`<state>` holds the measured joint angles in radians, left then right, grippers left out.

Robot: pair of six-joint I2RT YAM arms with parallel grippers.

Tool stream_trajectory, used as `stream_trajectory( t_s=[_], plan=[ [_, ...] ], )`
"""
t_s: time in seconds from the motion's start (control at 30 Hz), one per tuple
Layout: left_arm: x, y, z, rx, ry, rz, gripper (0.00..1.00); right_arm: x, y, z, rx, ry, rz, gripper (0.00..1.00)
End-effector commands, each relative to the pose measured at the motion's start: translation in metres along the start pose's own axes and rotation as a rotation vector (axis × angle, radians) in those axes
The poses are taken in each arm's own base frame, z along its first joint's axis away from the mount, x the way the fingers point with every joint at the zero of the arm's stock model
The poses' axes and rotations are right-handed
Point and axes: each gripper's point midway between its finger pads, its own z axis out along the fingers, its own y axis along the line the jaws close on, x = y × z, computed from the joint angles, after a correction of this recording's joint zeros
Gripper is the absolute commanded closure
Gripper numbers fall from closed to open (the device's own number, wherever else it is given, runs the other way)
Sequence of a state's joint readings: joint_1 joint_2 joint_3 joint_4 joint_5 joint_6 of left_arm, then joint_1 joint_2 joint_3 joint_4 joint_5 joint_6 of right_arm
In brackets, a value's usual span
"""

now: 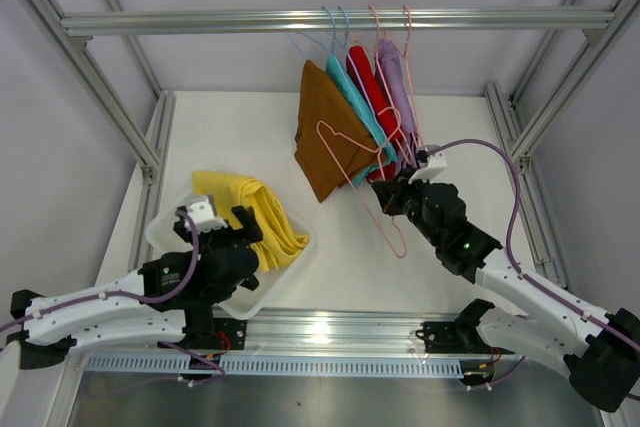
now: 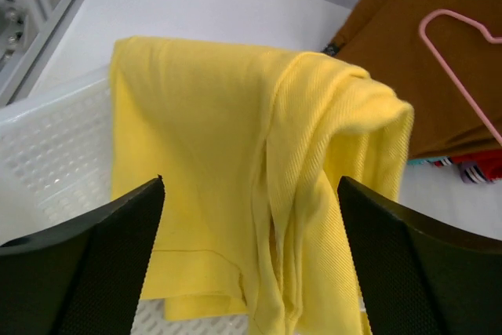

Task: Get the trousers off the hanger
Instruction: Place the trousers in the bin.

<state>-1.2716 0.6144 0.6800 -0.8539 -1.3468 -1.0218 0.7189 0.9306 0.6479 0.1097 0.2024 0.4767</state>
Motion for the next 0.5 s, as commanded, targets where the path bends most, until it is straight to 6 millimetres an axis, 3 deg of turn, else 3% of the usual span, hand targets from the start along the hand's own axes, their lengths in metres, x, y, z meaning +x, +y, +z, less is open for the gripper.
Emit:
stream_trajectory(
  t_s=[0.0, 0.07, 0.17, 0.27, 0.3, 0.37, 0.47],
  plan=[
    [-0.037, -0.054, -0.001, 0.117, -0.004, 0.006, 0.0, -0.009, -0.016, 0.0, 0.056, -0.045, 0.011, 1.0],
    [-0.046, -0.091, -0.003, 0.233, 0.002, -0.066, 0.01, -0.009, -0.015, 0.0, 0.05, -0.043, 0.018, 1.0],
    [-0.049, -0.121, -0.004, 0.33, 0.012, -0.046, 0.01, -0.011, -0.014, -0.001, 0.045, -0.049, 0.023, 1.0],
    [-0.064, -0.155, -0.012, 0.424, 0.037, -0.033, 0.01, -0.014, -0.012, -0.002, 0.037, -0.054, 0.022, 1.0],
    [-0.061, -0.16, -0.014, 0.446, 0.059, -0.006, 0.01, -0.015, -0.011, -0.003, 0.034, -0.056, 0.021, 1.0],
    [-0.077, -0.167, -0.02, 0.474, 0.065, -0.024, 0.0, -0.017, -0.011, -0.004, 0.034, -0.061, 0.016, 1.0],
    [-0.083, -0.16, -0.028, 0.513, 0.075, -0.069, 0.01, -0.022, -0.012, -0.007, 0.029, -0.07, 0.015, 1.0]
  ],
)
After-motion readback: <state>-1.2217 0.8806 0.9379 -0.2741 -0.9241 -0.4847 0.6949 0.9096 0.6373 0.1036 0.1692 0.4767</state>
